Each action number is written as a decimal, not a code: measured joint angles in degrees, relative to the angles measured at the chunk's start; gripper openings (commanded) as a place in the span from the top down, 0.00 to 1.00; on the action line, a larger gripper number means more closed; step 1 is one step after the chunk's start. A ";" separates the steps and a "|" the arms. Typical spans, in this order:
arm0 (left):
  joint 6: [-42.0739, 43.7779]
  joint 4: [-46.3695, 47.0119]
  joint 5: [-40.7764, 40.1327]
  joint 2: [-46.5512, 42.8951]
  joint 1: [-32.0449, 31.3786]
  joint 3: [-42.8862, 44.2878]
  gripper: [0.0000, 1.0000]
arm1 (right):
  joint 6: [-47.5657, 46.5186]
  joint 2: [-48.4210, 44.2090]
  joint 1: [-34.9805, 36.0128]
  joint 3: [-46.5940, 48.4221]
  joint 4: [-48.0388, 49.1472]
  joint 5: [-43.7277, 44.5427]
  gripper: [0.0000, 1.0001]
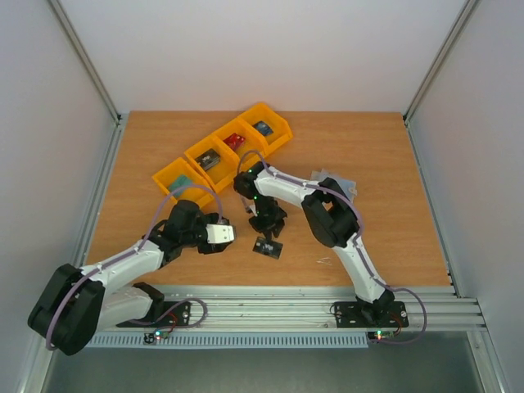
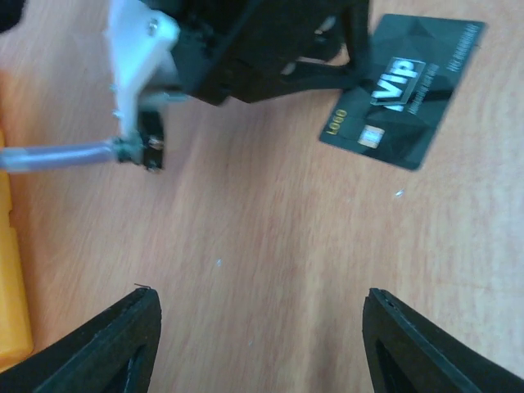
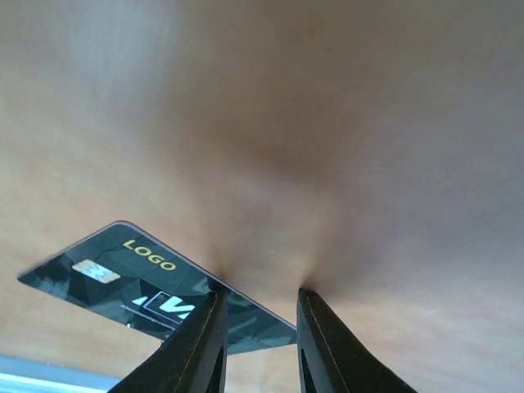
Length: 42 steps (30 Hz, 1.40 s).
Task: Take the credit cards out of the card holder
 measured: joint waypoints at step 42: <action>-19.19 -0.31 -9.73 -24.00 1.20 -5.90 0.17 | 21.90 -11.67 12.59 -18.62 12.55 -2.05 0.47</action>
